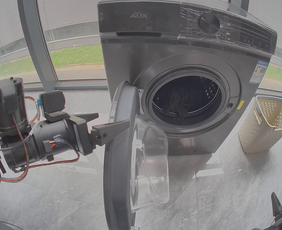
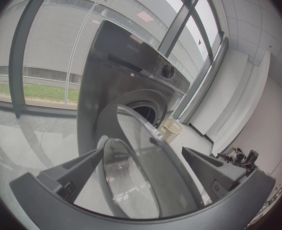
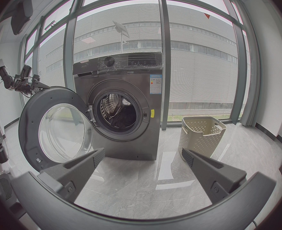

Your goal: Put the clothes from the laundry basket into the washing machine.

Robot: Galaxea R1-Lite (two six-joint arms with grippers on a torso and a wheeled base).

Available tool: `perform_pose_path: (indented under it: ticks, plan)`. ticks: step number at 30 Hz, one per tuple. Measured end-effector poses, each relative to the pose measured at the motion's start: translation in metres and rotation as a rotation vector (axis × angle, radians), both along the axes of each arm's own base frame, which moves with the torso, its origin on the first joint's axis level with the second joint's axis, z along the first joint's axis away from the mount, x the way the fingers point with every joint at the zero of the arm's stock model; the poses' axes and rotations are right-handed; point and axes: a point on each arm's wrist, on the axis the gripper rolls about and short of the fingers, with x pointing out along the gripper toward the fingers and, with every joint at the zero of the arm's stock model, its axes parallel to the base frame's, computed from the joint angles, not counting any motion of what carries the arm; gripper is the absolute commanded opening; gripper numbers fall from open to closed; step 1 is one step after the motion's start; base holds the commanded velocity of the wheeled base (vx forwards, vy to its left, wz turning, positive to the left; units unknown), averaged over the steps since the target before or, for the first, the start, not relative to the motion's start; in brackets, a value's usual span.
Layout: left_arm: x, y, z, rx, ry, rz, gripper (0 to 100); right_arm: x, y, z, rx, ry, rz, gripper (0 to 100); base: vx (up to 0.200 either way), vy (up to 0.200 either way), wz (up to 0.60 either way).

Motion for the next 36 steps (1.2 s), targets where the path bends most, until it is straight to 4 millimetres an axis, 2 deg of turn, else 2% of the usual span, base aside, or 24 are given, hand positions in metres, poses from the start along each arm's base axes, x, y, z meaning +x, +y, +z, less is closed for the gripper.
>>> perform_pose_path:
  ticks: [7,15,20,27,31,36]
  plan:
    - [0.016,-0.025,0.008,-0.087,-0.104,-0.042,100,0.0,0.0,0.0,0.0,0.0,-0.002,100,0.0,0.0,0.0]
    - [0.029,-0.058,-0.004,-0.093,-0.101,-0.085,100,0.0,0.0,0.0,0.0,0.0,0.001,100,0.0,0.0,0.0]
    - [0.029,-0.057,-0.005,-0.09,-0.099,-0.076,100,0.0,0.0,0.0,0.0,0.0,0.001,100,0.0,0.0,0.0]
    - [0.012,-0.042,0.003,-0.089,-0.1,-0.075,100,0.0,0.0,0.0,0.0,0.001,0.001,100,0.0,0.0,0.0]
    - [0.005,-0.035,0.0,-0.076,-0.095,-0.07,100,0.0,0.0,0.0,0.0,0.001,0.001,100,0.0,0.0,0.0]
    - [0.009,-0.03,-0.009,-0.044,-0.082,0.006,100,0.0,0.0,0.0,0.0,0.0,0.001,100,0.0,0.0,0.0]
